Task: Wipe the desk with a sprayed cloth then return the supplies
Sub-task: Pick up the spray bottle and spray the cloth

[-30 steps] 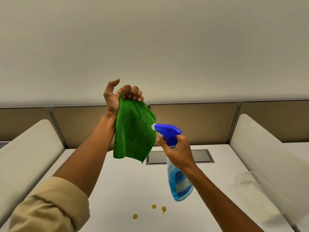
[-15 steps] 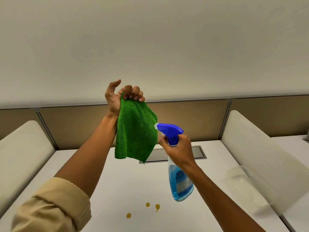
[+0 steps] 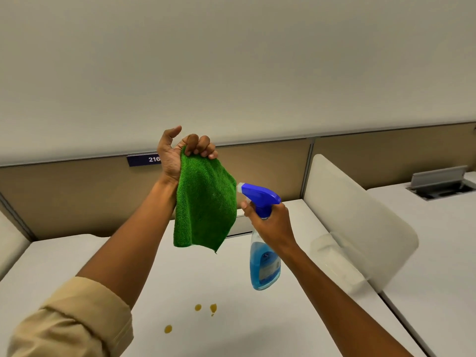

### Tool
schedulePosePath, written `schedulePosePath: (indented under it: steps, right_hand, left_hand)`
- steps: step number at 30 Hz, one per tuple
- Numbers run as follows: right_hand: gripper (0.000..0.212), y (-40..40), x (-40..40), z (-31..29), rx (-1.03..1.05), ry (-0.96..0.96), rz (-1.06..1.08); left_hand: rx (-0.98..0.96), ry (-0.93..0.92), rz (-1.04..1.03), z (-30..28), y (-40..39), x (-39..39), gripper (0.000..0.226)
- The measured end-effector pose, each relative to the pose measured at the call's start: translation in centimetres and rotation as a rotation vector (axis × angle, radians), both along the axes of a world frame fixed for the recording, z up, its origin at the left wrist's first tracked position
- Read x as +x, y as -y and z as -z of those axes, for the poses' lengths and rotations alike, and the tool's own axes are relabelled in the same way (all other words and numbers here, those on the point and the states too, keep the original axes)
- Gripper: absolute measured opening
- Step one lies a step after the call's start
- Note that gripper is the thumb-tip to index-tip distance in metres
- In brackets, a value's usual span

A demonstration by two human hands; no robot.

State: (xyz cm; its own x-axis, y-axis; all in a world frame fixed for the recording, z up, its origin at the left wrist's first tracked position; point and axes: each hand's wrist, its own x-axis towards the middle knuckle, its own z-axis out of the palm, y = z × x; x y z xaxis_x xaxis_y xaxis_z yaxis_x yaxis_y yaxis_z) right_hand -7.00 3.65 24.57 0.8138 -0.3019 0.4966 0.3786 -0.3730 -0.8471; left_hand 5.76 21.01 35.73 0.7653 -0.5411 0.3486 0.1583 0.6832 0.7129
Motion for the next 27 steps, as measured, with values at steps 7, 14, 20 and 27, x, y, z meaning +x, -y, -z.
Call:
schedulePosePath:
  steps: [7,14,20,27]
  right_hand:
    - [0.032,5.3,-0.9,2.9,0.081,-0.129,0.14]
    - [0.015,9.6,-2.1,7.4,0.166,-0.253,0.231]
    - [0.017,12.4,-2.7,12.2,0.248,-0.33,0.276]
    - [0.029,14.1,-2.5,16.9,0.326,-0.419,0.3]
  left_hand:
    - [0.022,-0.051,0.045,2.5,4.5,-0.4,0.046]
    - [0.044,-0.118,0.093,5.4,8.3,-1.2,0.046]
    - [0.065,-0.181,0.075,7.6,9.6,-1.8,0.046]
    - [0.114,-0.23,0.046,9.5,10.0,-1.9,0.048]
